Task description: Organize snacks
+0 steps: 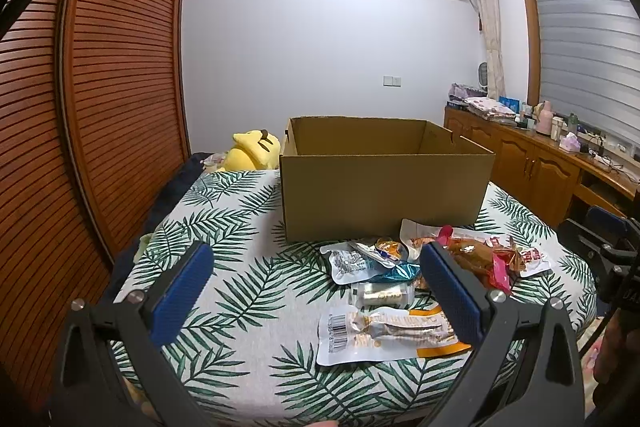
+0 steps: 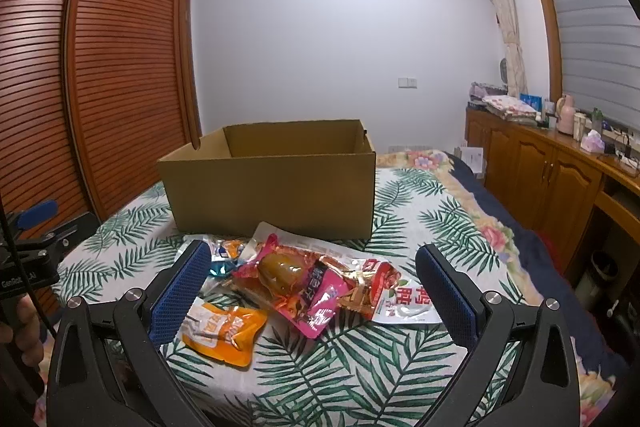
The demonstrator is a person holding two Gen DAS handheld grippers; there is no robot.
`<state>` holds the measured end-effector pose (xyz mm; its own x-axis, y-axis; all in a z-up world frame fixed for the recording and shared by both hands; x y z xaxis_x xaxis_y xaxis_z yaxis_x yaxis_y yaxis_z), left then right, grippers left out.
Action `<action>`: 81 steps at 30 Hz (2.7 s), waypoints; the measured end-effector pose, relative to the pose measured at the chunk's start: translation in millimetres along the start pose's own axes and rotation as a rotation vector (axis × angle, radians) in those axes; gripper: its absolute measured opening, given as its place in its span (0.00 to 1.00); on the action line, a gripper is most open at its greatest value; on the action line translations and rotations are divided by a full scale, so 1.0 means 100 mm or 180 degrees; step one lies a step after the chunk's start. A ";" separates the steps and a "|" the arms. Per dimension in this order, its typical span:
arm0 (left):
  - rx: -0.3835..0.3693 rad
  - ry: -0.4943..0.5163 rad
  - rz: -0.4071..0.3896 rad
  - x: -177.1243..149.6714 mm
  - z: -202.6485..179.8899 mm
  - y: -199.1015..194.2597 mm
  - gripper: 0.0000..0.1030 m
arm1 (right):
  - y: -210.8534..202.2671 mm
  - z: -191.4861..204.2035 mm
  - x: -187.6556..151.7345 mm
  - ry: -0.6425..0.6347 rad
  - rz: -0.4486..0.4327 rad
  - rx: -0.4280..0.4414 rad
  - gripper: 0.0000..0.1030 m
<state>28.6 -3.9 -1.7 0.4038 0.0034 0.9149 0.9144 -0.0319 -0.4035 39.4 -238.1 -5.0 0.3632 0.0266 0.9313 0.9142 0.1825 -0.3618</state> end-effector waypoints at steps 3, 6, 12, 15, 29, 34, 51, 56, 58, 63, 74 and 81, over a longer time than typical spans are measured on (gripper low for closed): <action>-0.0025 -0.0008 0.0052 -0.04 0.00 0.04 1.00 | -0.01 -0.01 -0.01 -0.0012 0.0010 -0.0003 1.00; -0.0052 -0.0019 0.0125 -0.07 -0.01 0.10 1.00 | 0.00 -0.03 -0.03 -0.0010 0.0026 -0.0007 1.00; -0.0197 0.0083 0.0298 -0.18 -0.05 0.25 1.00 | 0.01 -0.10 -0.09 -0.0011 0.0086 -0.0025 1.00; -0.0345 0.0184 0.0443 -0.25 -0.12 0.37 1.00 | 0.02 -0.15 -0.11 -0.0001 0.0126 -0.0038 1.00; -0.0943 0.0929 0.0877 -0.58 -0.64 0.62 1.00 | 0.06 -0.38 -0.16 0.0029 0.0301 0.0004 1.00; -0.1028 0.1226 0.0981 -0.65 -0.74 0.63 1.00 | 0.08 -0.42 -0.19 0.0050 0.0347 0.0014 1.00; -0.1318 0.1412 0.1335 -0.76 -0.94 0.98 0.99 | 0.12 -0.38 -0.19 0.0054 0.0369 0.0127 1.00; -0.1534 0.1278 0.1431 -0.75 -0.95 1.07 0.94 | 0.27 -0.33 -0.22 -0.0024 0.0487 0.0270 1.00; -0.1578 0.1263 0.1444 -0.75 -0.93 1.08 0.91 | 0.34 -0.29 -0.23 -0.0071 0.0543 0.0350 1.00; -0.1657 0.1321 0.1469 -0.76 -0.88 1.02 0.81 | 0.63 -0.19 -0.22 -0.0266 0.0793 0.0605 1.00; -0.1557 0.1256 0.1483 -0.73 -0.61 1.00 0.74 | 1.34 0.09 -0.13 -0.0721 0.1307 0.0996 0.81; -0.1557 0.1229 0.1476 -0.72 -0.55 1.01 0.80 | 1.66 0.20 -0.17 -0.0954 0.1627 0.1122 0.81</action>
<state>90.2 -61.9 -107.7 0.6218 -0.4637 0.6312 0.5019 -0.3827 -0.7756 181.2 -188.6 -80.1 0.6215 0.4558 0.6372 0.5100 0.3821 -0.7706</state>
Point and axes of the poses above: each gripper's, at about its wrist camera, not at the fingertips, and y roughly the way its jaws point, z to its left, x to its top, the point moved 4 cm from there along y, roughly the way its jaws point, and after that the axes turned 1 degree about z, right-handed, at the moved point
